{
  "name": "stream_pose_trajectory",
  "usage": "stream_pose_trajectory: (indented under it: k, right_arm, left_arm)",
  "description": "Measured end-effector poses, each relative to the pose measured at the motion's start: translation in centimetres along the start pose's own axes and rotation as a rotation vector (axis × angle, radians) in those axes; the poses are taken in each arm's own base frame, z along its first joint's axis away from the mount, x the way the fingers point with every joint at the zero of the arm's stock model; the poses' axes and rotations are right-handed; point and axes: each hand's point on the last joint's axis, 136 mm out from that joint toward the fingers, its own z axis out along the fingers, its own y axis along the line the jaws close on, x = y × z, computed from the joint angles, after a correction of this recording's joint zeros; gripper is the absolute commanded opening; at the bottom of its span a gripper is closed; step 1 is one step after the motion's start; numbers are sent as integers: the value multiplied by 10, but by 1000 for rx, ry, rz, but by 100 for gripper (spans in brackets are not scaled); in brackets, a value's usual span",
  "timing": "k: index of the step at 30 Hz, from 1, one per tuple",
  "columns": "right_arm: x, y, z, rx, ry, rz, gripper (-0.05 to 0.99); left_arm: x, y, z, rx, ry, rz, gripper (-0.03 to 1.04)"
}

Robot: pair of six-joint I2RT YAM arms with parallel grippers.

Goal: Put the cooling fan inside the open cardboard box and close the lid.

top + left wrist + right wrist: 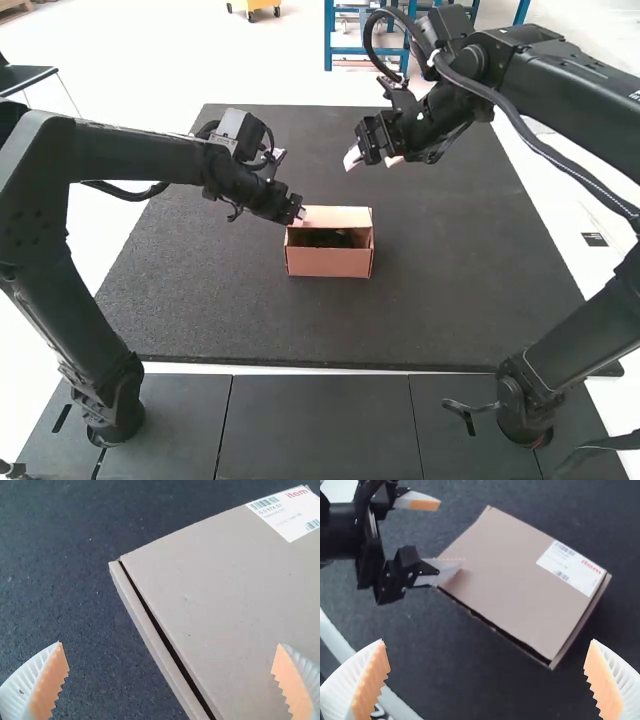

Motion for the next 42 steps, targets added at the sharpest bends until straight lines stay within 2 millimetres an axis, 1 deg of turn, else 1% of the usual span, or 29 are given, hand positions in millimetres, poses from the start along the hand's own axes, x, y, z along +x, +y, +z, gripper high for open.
stream_pose_trajectory:
  k: [6,12,19,24,26,28,30,32,34,35,37,40,42]
  right_arm:
    - [0,0,0,0,0,0,89]
    - [0,0,0,0,0,2,89]
    - [0,0,0,0,-1,8,89]
    - [-2,0,0,0,-7,6,89]
    - [-5,0,0,-1,-22,2,89]
    - [-10,0,0,-1,-41,-4,89]
    - [-14,0,2,-2,-60,-7,89]
    - [-15,-1,4,-2,-77,-8,89]
    - [-16,-1,3,2,-105,-10,89]
    - [-18,-1,1,3,-126,-10,90]
    - [-22,-3,-3,13,-177,-9,90]
    - [-32,-10,-10,43,-298,-5,91]
    - [-32,-20,-14,68,-369,10,91]
  left_arm:
    - [17,1,15,3,36,-5,96]
    - [23,2,28,7,37,-4,96]
    - [22,1,33,17,25,-1,96]
    - [22,1,29,18,27,-13,96]
    - [17,1,24,14,9,-23,96]
    - [3,0,13,12,-43,-28,96]
    - [-22,-2,-8,10,-137,-34,96]
    - [-43,-4,-34,6,-223,-41,96]
    - [-59,-6,-58,2,-305,-44,96]
    - [-65,-6,-69,-1,-343,-51,96]
    - [-64,-3,-80,-12,-389,-64,96]
    - [-51,7,-85,-43,-426,-91,96]
    - [-41,18,-89,-71,-464,-109,96]
